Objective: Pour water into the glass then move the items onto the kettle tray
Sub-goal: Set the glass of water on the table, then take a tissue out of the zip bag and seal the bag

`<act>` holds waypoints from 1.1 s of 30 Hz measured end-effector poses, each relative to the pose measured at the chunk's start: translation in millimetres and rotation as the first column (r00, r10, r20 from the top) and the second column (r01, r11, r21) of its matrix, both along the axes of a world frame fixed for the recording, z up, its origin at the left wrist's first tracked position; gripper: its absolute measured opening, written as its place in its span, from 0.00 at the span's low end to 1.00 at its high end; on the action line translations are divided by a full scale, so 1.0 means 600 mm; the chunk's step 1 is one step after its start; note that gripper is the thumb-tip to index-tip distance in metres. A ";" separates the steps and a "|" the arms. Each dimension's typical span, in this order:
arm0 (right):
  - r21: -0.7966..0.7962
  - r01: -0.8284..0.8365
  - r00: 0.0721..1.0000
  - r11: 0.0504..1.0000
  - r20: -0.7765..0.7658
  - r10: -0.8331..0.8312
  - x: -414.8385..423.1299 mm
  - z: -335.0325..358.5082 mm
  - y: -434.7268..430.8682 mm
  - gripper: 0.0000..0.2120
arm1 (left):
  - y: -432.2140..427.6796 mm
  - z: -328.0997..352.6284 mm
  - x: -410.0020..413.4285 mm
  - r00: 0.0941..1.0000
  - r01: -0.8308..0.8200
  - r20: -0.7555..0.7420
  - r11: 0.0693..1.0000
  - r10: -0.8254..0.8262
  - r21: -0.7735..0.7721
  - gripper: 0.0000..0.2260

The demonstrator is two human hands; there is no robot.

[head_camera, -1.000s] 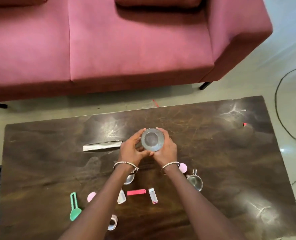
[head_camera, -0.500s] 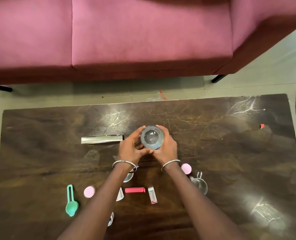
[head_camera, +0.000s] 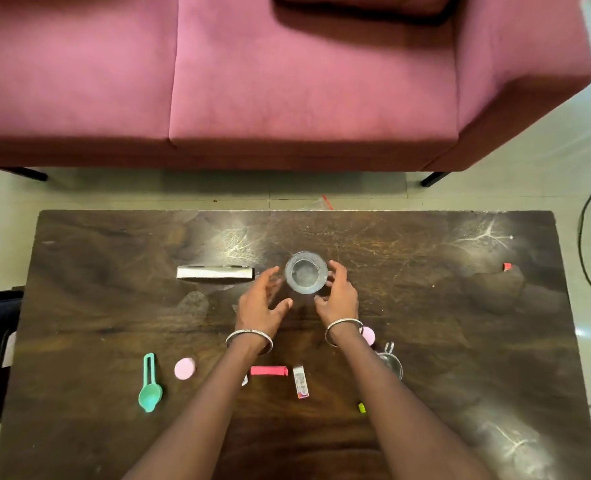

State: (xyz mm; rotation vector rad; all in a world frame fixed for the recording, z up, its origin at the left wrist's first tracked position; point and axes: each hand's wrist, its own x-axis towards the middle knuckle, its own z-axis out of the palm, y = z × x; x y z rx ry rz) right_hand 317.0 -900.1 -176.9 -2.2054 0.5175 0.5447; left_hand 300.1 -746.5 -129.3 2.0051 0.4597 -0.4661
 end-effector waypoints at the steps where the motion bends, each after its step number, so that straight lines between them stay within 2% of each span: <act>1: -0.026 0.019 1.000 0.999 -0.015 -0.019 -0.008 0.007 -0.001 0.32 | 0.005 0.009 -0.013 1.000 -0.016 0.011 1.000 0.016 0.012 0.27; 5: -0.125 0.054 0.996 0.991 -0.061 -0.062 -0.049 0.041 0.003 0.18 | 0.031 0.044 -0.067 0.995 -0.085 0.046 0.995 0.083 0.052 0.17; 8: -0.146 -0.030 0.992 0.989 -0.125 0.011 -0.091 0.079 0.014 0.11 | 0.054 0.076 -0.112 0.992 -0.116 0.058 0.991 0.112 0.066 0.08; 12: -0.137 -0.223 0.967 0.965 -0.153 0.201 -0.153 0.132 0.046 0.11 | 0.087 0.122 -0.170 0.982 -0.167 0.107 0.981 0.156 0.103 0.04; 16: -0.098 -0.368 0.929 0.925 -0.083 0.361 -0.202 0.182 0.099 0.09 | 0.126 0.163 -0.221 0.966 -0.238 0.134 0.963 0.221 0.127 0.02; 23: -0.105 -0.591 0.799 0.800 0.060 0.599 -0.262 0.260 0.222 0.11 | 0.220 0.229 -0.313 0.918 -0.368 0.207 0.920 0.337 0.133 0.03; 28: -0.140 -0.667 0.721 0.732 0.127 0.681 -0.299 0.303 0.330 0.10 | 0.318 0.259 -0.398 0.906 -0.399 0.224 0.902 0.360 0.163 0.02; 33: -0.158 -0.669 0.709 0.726 0.156 0.687 -0.359 0.335 0.443 0.09 | 0.428 0.281 -0.480 0.903 -0.400 0.242 0.900 0.355 0.173 0.02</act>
